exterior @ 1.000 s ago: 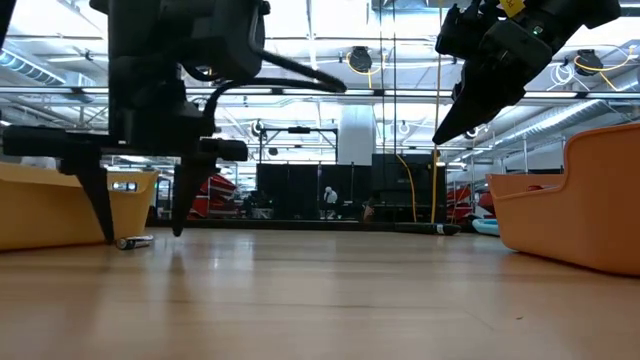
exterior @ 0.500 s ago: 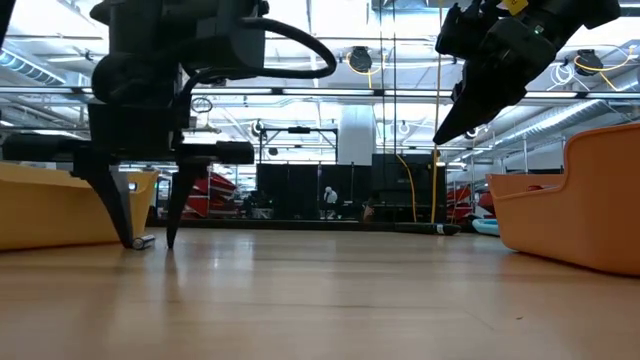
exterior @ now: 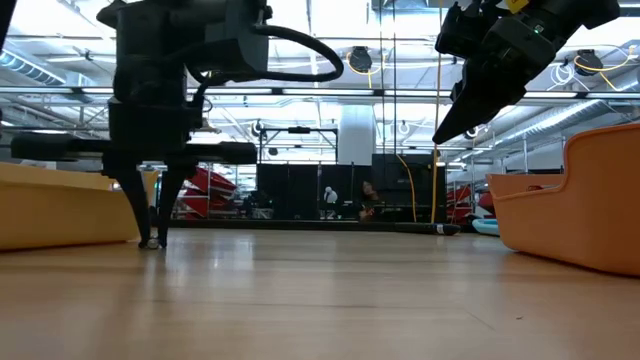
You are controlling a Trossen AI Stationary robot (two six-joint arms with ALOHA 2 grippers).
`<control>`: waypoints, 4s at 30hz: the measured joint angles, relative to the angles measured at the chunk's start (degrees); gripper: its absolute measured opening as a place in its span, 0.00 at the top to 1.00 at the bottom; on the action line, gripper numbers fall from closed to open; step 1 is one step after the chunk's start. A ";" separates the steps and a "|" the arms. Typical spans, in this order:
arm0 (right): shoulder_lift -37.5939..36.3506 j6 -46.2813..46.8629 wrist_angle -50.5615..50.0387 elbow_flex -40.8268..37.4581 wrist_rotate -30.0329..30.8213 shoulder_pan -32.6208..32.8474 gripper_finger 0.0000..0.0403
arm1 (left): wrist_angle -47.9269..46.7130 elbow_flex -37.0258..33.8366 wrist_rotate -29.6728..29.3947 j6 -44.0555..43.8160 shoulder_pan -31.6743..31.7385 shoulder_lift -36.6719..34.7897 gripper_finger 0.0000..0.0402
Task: Sort batteries
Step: Put the silver battery into the yellow bin, then return to Home Position
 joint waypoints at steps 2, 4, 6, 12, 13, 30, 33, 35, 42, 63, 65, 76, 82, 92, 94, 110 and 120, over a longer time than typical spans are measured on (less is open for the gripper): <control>0.00 -0.40 -0.03 0.00 0.00 0.00 0.71 | -0.63 0.84 -0.43 -3.42 -0.34 -0.61 0.95; 0.00 -0.82 -0.07 0.00 0.00 0.00 0.71 | -2.02 1.94 -0.82 -7.37 -0.82 -1.40 0.95; -0.09 -0.85 -0.29 0.00 0.00 0.00 0.71 | -3.07 4.03 -1.22 -12.52 -0.98 -3.46 0.95; -0.59 -0.92 -0.31 0.00 0.02 -0.01 0.71 | -16.17 5.93 2.46 -36.56 -0.76 -11.77 0.95; -0.59 -1.13 -0.31 0.00 0.00 0.00 0.71 | -17.99 5.52 3.57 -40.47 -0.54 -13.41 0.95; -5.92 -5.18 0.24 0.00 -1.63 0.37 0.71 | -13.81 -14.15 4.71 -73.82 -0.16 -28.69 0.49; -10.83 -6.93 1.04 0.00 -1.57 0.45 0.71 | -13.89 -13.97 4.84 -75.27 -0.66 -32.38 0.41; -14.92 -8.20 3.72 -0.63 -1.24 1.40 0.71 | -12.06 -13.67 2.35 -76.50 -1.44 -36.03 0.40; -31.96 -10.73 19.29 -13.64 -1.24 1.26 0.71 | 8.69 -17.35 -13.89 -72.63 -5.51 -50.85 0.45; -70.95 -14.46 30.92 -37.86 0.33 -2.37 0.95 | 57.10 -46.72 -21.17 -58.75 -1.57 -71.39 0.82; -71.45 -14.78 32.83 -39.72 0.13 -2.49 0.96 | 57.51 -46.70 -21.17 -58.61 -1.54 -71.39 0.85; -71.36 -20.07 39.63 -41.72 -0.13 -2.47 0.97 | 75.03 -56.22 -20.97 -60.67 -1.97 -71.44 0.96; -71.36 -20.40 37.89 -41.72 0.35 -2.47 0.97 | 85.02 -60.49 -19.53 -58.95 -1.97 -71.44 0.96; -71.34 -20.44 29.66 -41.72 0.11 -2.45 0.97 | 88.02 -60.64 -18.87 -59.72 -2.26 -71.38 0.96; -71.34 -20.42 28.93 -41.72 0.06 -2.45 0.97 | 87.11 -60.64 -18.79 -61.73 -2.24 -71.35 0.96; -71.34 -20.40 28.65 -41.72 0.04 -2.45 0.97 | 65.53 -60.68 -18.79 -56.41 -2.24 -71.35 0.96; -71.34 -20.40 28.68 -41.72 0.04 -2.45 0.97 | 64.47 -60.70 -18.79 -56.43 -2.24 -71.34 0.96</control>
